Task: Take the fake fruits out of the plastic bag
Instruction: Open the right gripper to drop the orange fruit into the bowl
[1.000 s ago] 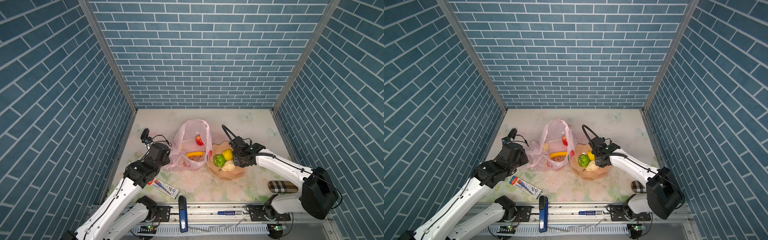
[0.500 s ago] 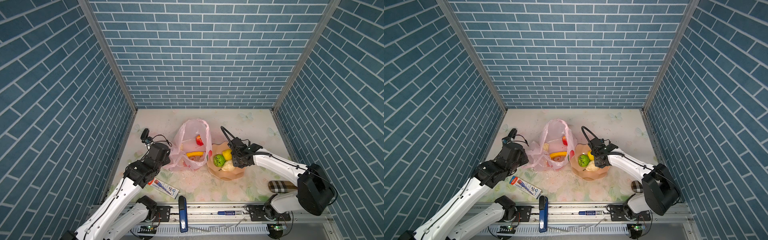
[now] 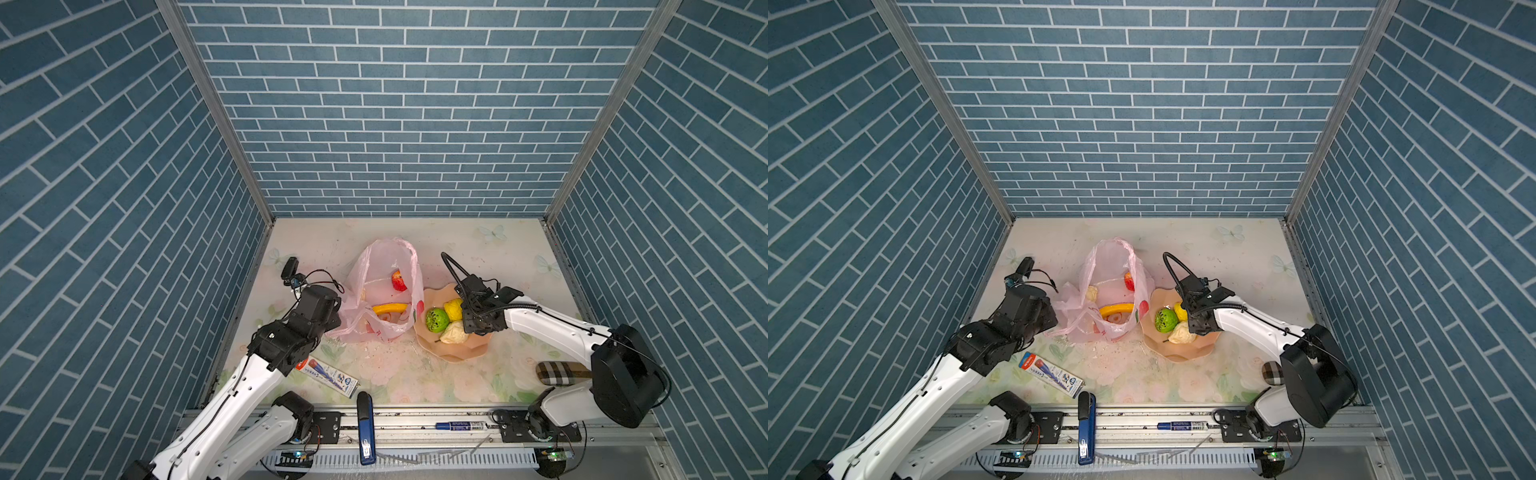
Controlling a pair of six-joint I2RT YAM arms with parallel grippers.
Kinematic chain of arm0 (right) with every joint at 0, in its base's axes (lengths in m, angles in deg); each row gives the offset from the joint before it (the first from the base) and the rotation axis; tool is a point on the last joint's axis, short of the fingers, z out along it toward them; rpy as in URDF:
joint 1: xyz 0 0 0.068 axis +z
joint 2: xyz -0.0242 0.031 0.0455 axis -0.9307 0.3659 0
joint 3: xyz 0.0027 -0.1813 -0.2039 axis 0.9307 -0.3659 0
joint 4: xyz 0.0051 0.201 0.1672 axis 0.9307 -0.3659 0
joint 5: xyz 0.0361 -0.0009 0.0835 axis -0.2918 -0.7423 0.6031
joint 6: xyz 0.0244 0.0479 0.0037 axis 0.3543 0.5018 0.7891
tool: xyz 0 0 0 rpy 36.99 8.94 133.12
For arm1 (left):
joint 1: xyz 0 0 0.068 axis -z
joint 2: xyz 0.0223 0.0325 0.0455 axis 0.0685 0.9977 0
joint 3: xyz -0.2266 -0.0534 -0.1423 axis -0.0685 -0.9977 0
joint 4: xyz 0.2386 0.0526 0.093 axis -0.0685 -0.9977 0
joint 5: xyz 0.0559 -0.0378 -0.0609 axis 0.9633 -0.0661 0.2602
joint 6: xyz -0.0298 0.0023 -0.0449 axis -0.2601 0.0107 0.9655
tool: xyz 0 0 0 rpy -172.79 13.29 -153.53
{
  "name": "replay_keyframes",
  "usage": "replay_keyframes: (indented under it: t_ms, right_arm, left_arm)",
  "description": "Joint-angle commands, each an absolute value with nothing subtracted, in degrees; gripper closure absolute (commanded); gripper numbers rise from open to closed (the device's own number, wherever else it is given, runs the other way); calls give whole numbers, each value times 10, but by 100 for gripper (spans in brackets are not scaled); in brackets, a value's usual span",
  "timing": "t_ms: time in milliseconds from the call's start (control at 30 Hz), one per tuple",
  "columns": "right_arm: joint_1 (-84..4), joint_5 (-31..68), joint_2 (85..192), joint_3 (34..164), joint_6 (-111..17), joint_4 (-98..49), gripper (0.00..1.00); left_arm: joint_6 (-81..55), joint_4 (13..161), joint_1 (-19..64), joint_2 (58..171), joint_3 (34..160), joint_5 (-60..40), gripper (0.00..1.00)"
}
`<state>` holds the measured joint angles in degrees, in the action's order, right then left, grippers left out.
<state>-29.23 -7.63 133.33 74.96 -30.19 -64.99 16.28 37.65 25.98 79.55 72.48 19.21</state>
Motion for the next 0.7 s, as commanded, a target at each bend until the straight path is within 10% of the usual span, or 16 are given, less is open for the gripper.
replay_keyframes:
  t_ms: [0, 667]
  right_arm:
    - [-295, -82, 1323, 751, -288, -664, 37]
    - [-176, -72, 1236, 1015, -485, -640, 42]
  left_arm:
    - [154, 363, 258, 791, 739, 190, 93]
    - [126, 301, 257, 695, 729, 100, 97]
